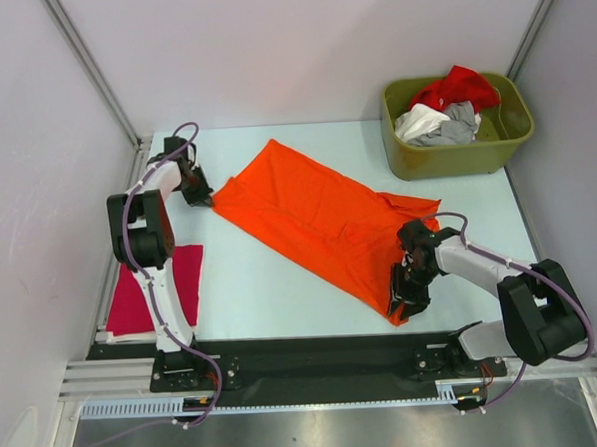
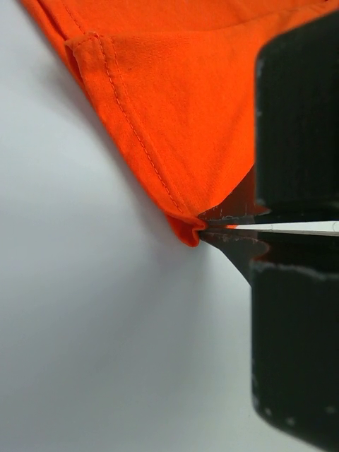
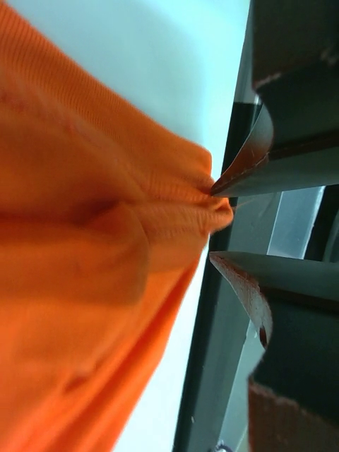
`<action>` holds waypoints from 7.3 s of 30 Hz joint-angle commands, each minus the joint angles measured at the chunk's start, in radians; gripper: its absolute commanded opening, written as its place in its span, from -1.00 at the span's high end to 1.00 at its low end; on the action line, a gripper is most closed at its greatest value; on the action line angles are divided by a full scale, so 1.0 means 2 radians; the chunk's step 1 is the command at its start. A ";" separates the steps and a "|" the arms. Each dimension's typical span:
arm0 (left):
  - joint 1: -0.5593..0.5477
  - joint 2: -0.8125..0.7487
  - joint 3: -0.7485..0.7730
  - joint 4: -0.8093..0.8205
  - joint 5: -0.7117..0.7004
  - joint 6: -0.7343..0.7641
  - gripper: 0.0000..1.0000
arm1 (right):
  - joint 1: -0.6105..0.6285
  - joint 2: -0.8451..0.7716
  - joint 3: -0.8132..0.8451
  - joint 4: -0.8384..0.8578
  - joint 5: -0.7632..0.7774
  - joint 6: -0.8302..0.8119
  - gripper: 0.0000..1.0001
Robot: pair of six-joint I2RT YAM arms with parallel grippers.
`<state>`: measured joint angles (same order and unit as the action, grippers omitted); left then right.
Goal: Fold and stack the t-shirts
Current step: Fold the tshirt
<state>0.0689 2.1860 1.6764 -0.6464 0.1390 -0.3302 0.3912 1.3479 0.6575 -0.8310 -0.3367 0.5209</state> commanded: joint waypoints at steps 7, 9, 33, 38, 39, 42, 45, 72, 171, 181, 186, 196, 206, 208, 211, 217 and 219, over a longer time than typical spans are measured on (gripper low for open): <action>0.025 -0.012 -0.011 0.012 -0.006 0.018 0.99 | 0.018 0.022 -0.010 0.012 0.045 0.024 0.54; 0.028 -0.013 -0.013 0.014 -0.007 0.019 0.99 | 0.018 0.022 -0.013 0.012 0.046 0.026 0.88; 0.067 -0.092 -0.062 0.009 -0.085 0.019 0.03 | -0.014 -0.054 0.063 -0.040 0.006 0.029 0.11; 0.067 -0.125 -0.056 0.006 -0.083 0.005 -0.34 | -0.122 -0.089 0.125 -0.056 0.054 0.017 -0.25; 0.066 -0.138 -0.053 0.007 -0.080 0.002 -0.34 | -0.138 -0.090 0.129 -0.045 0.062 0.014 -0.37; 0.065 -0.153 -0.050 0.024 -0.040 -0.019 -0.31 | -0.192 -0.094 0.133 0.025 0.067 0.010 -0.43; 0.055 -0.152 -0.060 0.080 0.030 -0.050 -0.13 | -0.245 -0.087 0.120 0.114 0.069 0.034 -0.39; -0.081 0.097 0.084 0.388 0.082 -0.371 0.03 | -0.284 0.093 0.084 0.432 0.059 0.131 0.10; 0.054 -0.152 -0.161 0.080 -0.028 -0.095 -0.43 | -0.265 0.093 0.098 0.181 -0.004 -0.019 -0.22; 0.055 -0.091 -0.135 0.088 -0.024 -0.092 -0.34 | -0.267 0.112 0.102 0.185 -0.011 -0.029 -0.32; 0.054 -0.075 -0.122 0.089 -0.024 -0.083 0.04 | -0.266 0.120 0.108 0.185 -0.006 -0.033 -0.32; 0.055 -0.094 -0.140 0.085 -0.028 -0.063 0.86 | -0.254 0.160 0.132 0.218 0.005 -0.027 0.05; 0.068 -0.173 -0.206 0.074 -0.079 -0.068 0.99 | -0.239 0.210 0.189 0.184 0.089 -0.017 0.76; 0.079 -0.183 -0.212 0.073 -0.087 -0.065 0.99 | -0.237 0.221 0.208 0.173 0.084 -0.026 0.78; 0.094 -0.184 -0.209 0.071 -0.092 -0.057 0.99 | -0.232 0.235 0.230 0.157 0.072 -0.036 0.77; 0.110 -0.177 -0.206 0.063 -0.097 -0.040 0.99 | -0.226 0.233 0.252 0.127 0.074 -0.058 0.63; 0.109 -0.176 -0.204 0.056 -0.091 -0.039 0.76 | -0.226 0.229 0.262 0.115 0.076 -0.067 0.52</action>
<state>0.2722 1.8698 1.2583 -0.5251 -0.0017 -0.4438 -0.0574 1.8160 1.1294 -0.5446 -0.2211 0.4370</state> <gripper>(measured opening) 0.081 0.217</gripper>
